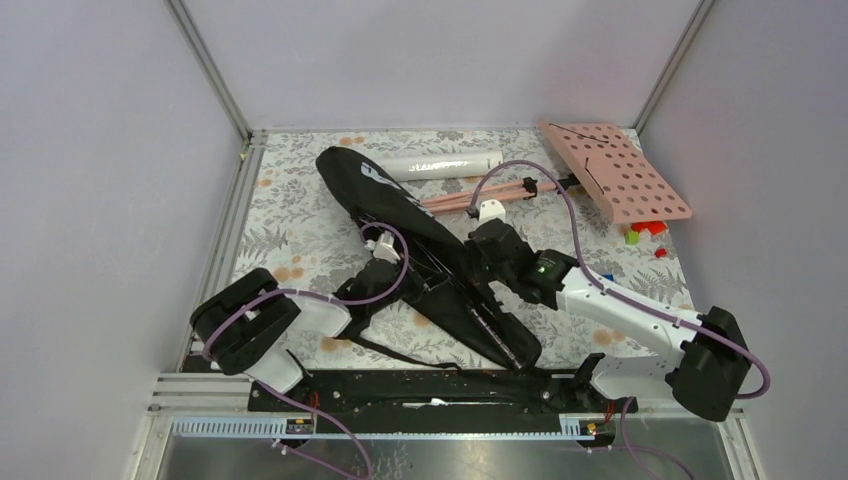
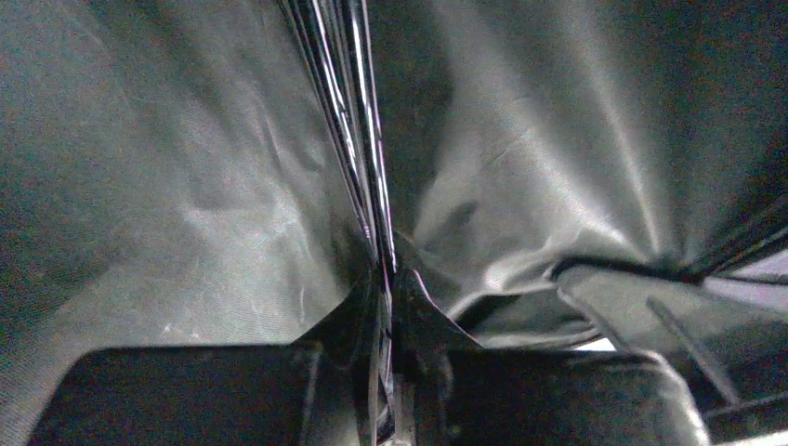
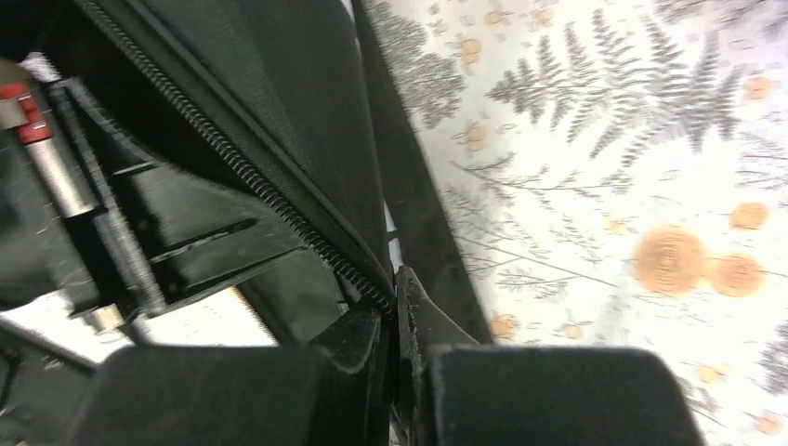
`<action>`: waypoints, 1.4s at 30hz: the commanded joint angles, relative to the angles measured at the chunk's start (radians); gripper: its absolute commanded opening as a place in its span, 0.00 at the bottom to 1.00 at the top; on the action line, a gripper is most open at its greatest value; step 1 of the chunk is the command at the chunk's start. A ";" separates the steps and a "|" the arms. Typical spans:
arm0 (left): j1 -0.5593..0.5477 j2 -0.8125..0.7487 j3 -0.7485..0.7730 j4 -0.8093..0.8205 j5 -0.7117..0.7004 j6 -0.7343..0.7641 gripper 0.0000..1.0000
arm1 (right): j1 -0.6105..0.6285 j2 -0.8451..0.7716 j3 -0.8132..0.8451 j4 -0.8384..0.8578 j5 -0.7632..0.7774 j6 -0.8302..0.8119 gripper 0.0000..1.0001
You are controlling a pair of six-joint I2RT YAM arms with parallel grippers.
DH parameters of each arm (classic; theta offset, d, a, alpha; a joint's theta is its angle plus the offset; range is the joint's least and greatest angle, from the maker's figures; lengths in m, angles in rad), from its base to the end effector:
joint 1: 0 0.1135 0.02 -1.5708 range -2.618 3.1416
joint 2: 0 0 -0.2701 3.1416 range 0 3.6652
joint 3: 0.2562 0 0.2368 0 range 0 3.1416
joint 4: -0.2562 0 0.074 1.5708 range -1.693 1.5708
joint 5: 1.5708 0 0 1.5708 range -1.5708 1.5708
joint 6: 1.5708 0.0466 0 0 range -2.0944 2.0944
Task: Pack up the badminton gear
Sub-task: Place the racket in the racket bag.
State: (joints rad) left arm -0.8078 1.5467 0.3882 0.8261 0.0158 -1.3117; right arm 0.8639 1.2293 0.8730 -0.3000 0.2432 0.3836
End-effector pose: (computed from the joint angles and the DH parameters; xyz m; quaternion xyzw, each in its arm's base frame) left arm 0.1890 -0.1987 0.1583 -0.1986 0.7898 -0.5094 0.2782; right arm 0.1772 0.1901 0.2716 -0.1598 0.8778 0.1676 0.4193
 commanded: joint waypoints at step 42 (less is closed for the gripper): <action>0.087 -0.198 0.088 -0.281 -0.453 0.289 0.00 | 0.219 0.204 0.028 -0.242 -0.180 0.104 0.00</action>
State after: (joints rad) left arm -0.7319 1.3830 0.4274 0.5274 -0.3294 -1.0687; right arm 1.0615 1.4910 0.9035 -0.4023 0.0593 0.4801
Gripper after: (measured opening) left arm 0.043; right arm 0.067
